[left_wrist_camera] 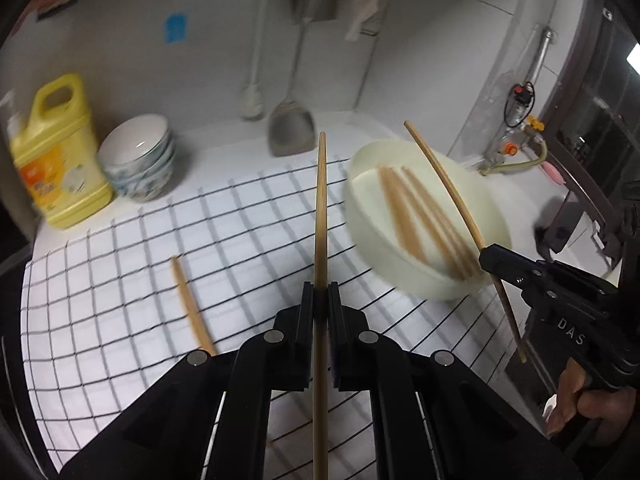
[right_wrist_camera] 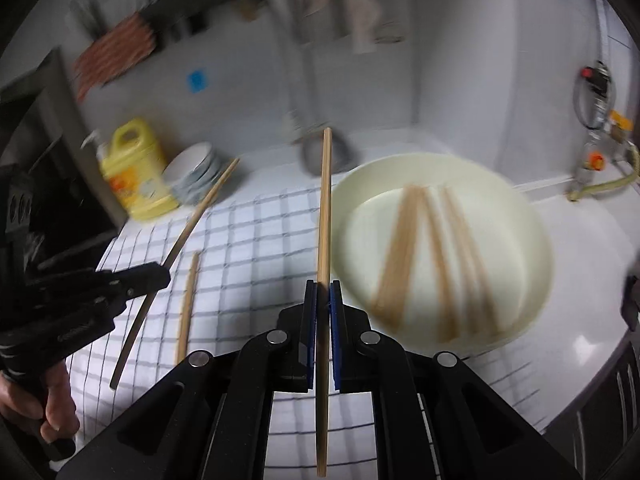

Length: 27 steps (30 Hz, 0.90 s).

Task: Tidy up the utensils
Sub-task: 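Lift the chopstick in the right tool and carry it over the cream basin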

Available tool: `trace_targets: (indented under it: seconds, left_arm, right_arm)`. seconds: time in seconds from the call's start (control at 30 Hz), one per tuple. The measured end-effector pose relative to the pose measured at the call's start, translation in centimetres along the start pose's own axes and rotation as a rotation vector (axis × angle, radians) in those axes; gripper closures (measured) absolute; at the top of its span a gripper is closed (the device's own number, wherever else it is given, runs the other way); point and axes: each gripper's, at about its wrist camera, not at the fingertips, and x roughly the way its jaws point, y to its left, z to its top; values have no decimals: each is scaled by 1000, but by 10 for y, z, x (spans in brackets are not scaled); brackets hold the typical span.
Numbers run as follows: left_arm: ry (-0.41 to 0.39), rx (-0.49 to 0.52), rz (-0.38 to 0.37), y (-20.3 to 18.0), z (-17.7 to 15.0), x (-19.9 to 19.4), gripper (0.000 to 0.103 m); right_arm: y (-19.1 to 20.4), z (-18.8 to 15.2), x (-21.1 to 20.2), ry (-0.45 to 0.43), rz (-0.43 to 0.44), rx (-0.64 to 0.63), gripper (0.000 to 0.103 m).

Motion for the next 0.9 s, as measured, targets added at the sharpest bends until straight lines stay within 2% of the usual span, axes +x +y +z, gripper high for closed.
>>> trace_targets:
  seconds: [0.2,0.37,0.67,0.9]
  left_arm:
    - [-19,28,4,-55,31,21,96]
    - [-25,43,39,-95,57,47,96]
    - [35,69,59,-113,75,109,96]
    - [104,71,41,-116,82,151,96]
  right_arm:
    - [-63,18,-4,-35,19,35,97]
    - [-105,32,4,-44,55,49,97]
    - [-141,44,51,5,56,87,97]
    - [-159,45,92,114,20,109,97]
